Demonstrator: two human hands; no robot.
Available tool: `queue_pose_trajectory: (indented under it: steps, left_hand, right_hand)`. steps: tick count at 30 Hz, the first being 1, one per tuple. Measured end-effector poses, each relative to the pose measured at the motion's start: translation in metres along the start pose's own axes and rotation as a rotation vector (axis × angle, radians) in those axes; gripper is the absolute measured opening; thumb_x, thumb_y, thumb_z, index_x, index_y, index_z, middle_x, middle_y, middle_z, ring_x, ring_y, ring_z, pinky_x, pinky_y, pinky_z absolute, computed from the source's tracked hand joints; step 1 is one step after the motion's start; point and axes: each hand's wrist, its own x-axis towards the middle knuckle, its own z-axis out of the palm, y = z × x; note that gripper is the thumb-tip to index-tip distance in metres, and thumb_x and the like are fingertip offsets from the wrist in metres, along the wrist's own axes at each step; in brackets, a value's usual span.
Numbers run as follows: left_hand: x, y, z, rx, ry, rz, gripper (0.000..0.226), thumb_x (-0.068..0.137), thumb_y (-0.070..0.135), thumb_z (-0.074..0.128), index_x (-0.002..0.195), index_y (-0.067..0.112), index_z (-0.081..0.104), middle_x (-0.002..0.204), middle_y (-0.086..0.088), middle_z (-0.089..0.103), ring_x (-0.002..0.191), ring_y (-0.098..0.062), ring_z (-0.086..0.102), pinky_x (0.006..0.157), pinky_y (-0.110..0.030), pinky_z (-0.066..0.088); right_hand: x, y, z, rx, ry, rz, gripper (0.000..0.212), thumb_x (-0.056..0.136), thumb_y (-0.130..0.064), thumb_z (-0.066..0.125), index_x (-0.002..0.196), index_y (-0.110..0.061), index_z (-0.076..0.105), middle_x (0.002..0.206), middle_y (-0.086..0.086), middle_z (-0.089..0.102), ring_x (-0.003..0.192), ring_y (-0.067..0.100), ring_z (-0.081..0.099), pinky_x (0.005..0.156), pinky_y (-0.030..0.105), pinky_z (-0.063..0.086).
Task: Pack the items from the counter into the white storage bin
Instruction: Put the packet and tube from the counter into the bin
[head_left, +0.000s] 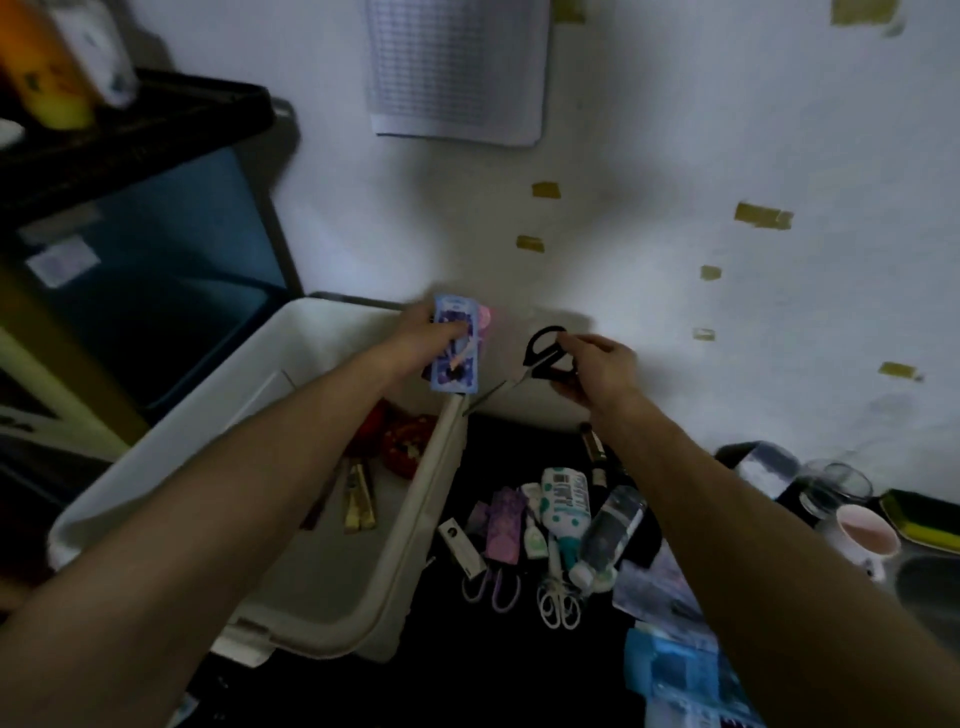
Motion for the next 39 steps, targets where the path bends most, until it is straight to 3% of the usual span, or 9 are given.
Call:
queue_pose_trajectory:
  steps: [3,10,15,17,20,23,29,34,39]
  left_hand:
    - [-0.004,-0.011,-0.04,-0.072,0.047,-0.029,0.015,0.096,0.012,0.056,0.109,0.012,0.064,0.091,-0.007,0.07,0.069,-0.013,0.065,0.059,-0.021,0.054]
    - [-0.012,-0.07,-0.112,-0.038,0.079,-0.094,0.023,0.098,0.016,0.056,0.117,0.008,0.065,0.107,-0.009,0.069,0.092,-0.021,0.067,0.083,-0.033,0.054]
    - [-0.014,-0.127,-0.158,0.159,0.003,-0.156,0.025,0.094,0.011,0.062,0.117,0.001,0.064,0.105,-0.013,0.067,0.087,-0.019,0.064,0.061,-0.02,0.05]
    - [-0.012,-0.148,-0.167,0.174,-0.039,-0.201,0.026,0.094,0.011,0.063,0.116,-0.002,0.064,0.105,-0.014,0.068,0.076,-0.015,0.063,0.056,-0.017,0.05]
    - [-0.01,-0.175,-0.171,0.246,-0.057,-0.232,0.024,0.094,0.016,0.064,0.113,0.002,0.066,0.099,-0.011,0.068,0.072,-0.01,0.063,0.063,-0.023,0.052]
    - [-0.008,-0.199,-0.166,0.343,-0.114,-0.276,0.028,0.096,0.021,0.061,0.117,0.003,0.063,0.107,-0.011,0.067,0.093,-0.023,0.067,0.08,-0.034,0.054]
    - [0.011,-0.245,-0.152,0.367,-0.198,-0.34,0.034,0.099,0.021,0.056,0.123,-0.002,0.058,0.122,-0.017,0.063,0.109,-0.031,0.063,0.082,-0.032,0.05]
    - [0.028,-0.275,-0.14,0.432,-0.242,-0.363,0.037,0.098,0.022,0.056,0.125,-0.003,0.059,0.123,-0.022,0.063,0.11,-0.033,0.062,0.087,-0.037,0.05]
    - [0.038,-0.292,-0.134,0.562,-0.363,-0.313,0.036,0.095,0.023,0.061,0.116,-0.006,0.064,0.117,-0.023,0.065,0.107,-0.034,0.063,0.085,-0.039,0.049]
  right_hand:
    - [-0.003,-0.007,0.029,0.005,-0.032,-0.033,0.019,0.091,-0.022,0.071,0.105,-0.009,0.07,0.086,0.005,0.063,0.054,0.014,0.067,0.056,0.027,0.058]
    - [-0.019,0.006,0.103,-0.165,-0.184,-0.076,0.019,0.092,-0.021,0.069,0.106,-0.009,0.071,0.09,0.007,0.069,0.063,0.019,0.072,0.054,0.026,0.058]
    - [-0.031,0.033,0.16,-0.316,-0.289,-0.101,0.007,0.09,-0.023,0.072,0.089,-0.016,0.07,0.09,0.006,0.072,0.064,0.017,0.074,0.05,0.024,0.056]
    - [-0.027,0.047,0.177,-0.431,-0.289,-0.135,0.007,0.088,-0.028,0.073,0.084,-0.024,0.07,0.089,0.003,0.073,0.07,0.016,0.074,0.061,0.033,0.062]
    - [-0.017,0.069,0.195,-0.593,-0.295,-0.167,0.008,0.086,-0.036,0.073,0.084,-0.028,0.073,0.087,-0.002,0.073,0.077,0.016,0.073,0.074,0.042,0.062]
    - [-0.011,0.094,0.206,-0.734,-0.286,-0.16,0.023,0.086,-0.041,0.071,0.098,-0.021,0.074,0.089,-0.005,0.071,0.079,0.012,0.07,0.076,0.038,0.061]
    - [0.0,0.138,0.218,-0.929,-0.348,-0.008,0.008,0.091,-0.031,0.068,0.086,-0.024,0.07,0.088,-0.001,0.071,0.08,0.015,0.07,0.077,0.038,0.061]
    - [0.015,0.165,0.227,-1.143,-0.324,-0.034,0.018,0.092,-0.03,0.064,0.104,-0.018,0.071,0.098,0.002,0.069,0.08,0.016,0.062,0.058,0.026,0.046]
    - [0.024,0.186,0.24,-1.216,-0.369,0.008,0.021,0.087,-0.03,0.063,0.103,-0.018,0.069,0.106,0.006,0.068,0.099,0.028,0.066,0.081,0.038,0.056]
